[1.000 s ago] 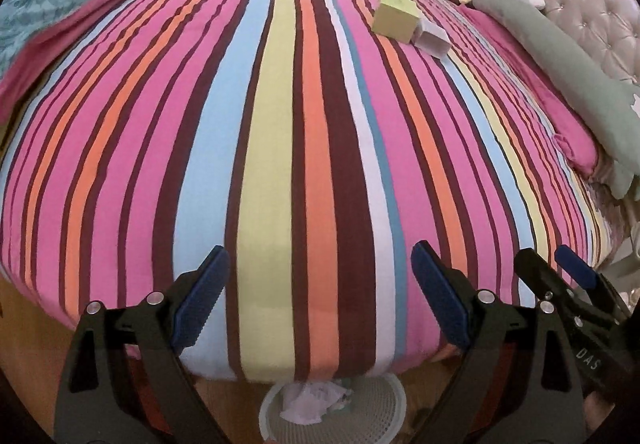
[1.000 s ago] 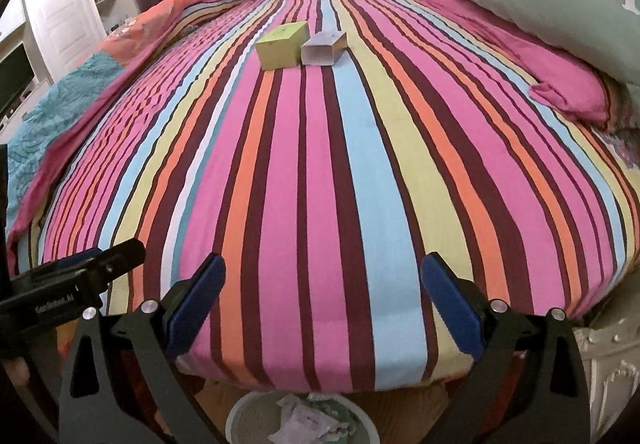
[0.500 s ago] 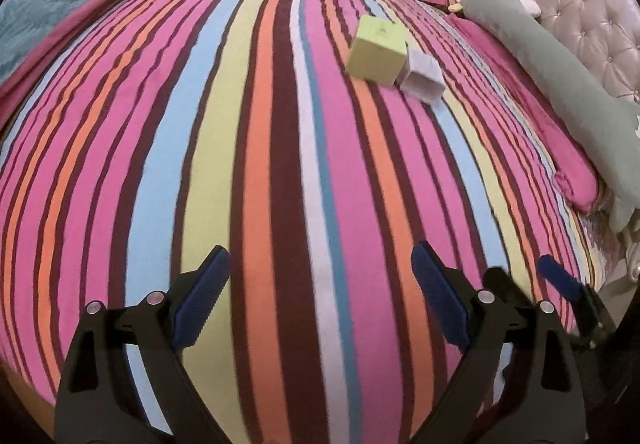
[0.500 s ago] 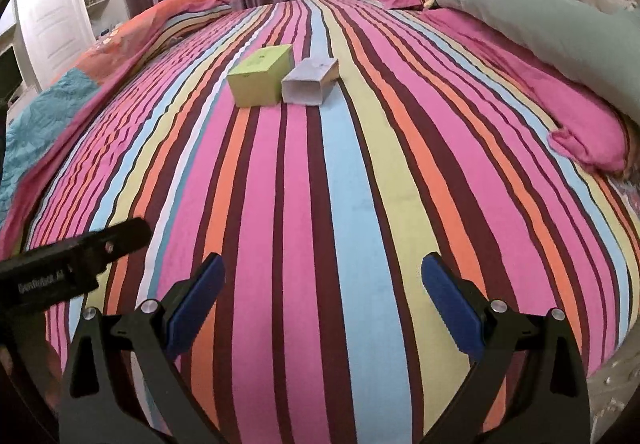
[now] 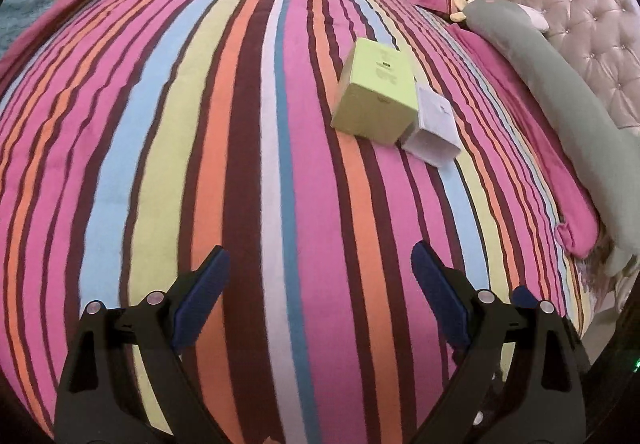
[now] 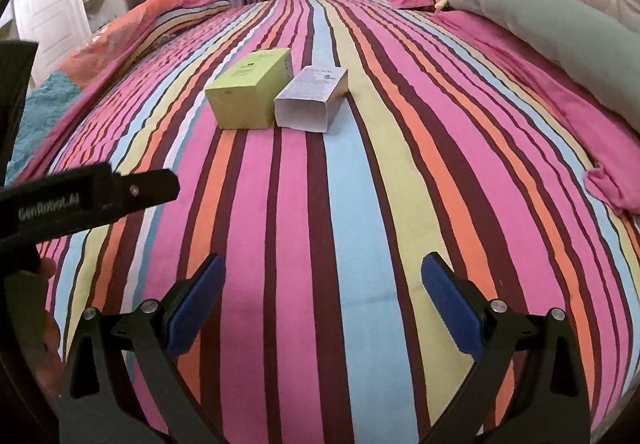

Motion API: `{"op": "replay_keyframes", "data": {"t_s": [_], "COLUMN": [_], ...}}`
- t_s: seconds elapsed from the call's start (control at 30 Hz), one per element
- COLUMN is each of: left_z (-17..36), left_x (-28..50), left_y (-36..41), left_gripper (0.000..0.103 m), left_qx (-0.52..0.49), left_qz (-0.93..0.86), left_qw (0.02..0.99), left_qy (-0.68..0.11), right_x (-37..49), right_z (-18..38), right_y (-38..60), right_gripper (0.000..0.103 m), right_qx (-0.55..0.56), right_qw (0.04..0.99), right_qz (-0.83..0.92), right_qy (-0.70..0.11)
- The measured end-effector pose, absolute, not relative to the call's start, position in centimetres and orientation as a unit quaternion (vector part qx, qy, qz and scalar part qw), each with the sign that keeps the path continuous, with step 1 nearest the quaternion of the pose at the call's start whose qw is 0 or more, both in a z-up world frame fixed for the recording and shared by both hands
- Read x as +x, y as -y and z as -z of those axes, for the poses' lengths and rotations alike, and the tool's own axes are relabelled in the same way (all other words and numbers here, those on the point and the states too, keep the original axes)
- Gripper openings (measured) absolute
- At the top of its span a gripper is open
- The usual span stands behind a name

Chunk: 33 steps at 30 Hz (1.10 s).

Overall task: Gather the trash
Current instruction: 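Grasp light-green DHC box with left tool while right tool grasps white printed box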

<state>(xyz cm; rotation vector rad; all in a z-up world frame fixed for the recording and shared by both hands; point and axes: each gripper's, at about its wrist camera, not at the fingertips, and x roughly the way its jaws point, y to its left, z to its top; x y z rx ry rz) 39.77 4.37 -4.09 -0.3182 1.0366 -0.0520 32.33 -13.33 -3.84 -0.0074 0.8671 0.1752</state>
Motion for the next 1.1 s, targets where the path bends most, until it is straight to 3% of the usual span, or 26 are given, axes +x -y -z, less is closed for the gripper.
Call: {"op": "replay_keyframes", "data": {"t_s": [1.1], "left_z": [5.2], "left_x": [53.2], "left_y": [-2.6], "left_gripper": [0.089], "left_qx": [-0.142], "left_qz": [0.051], "left_qw": [0.839], "left_qy": [-0.522], "right_x": [41.4], "right_z": [4.0], "right_y": [11.6], "right_gripper": [0.094], "right_qx": [0.000], "right_qw": [0.908], "right_qz": [-0.092], "right_qy": [-0.408]}}
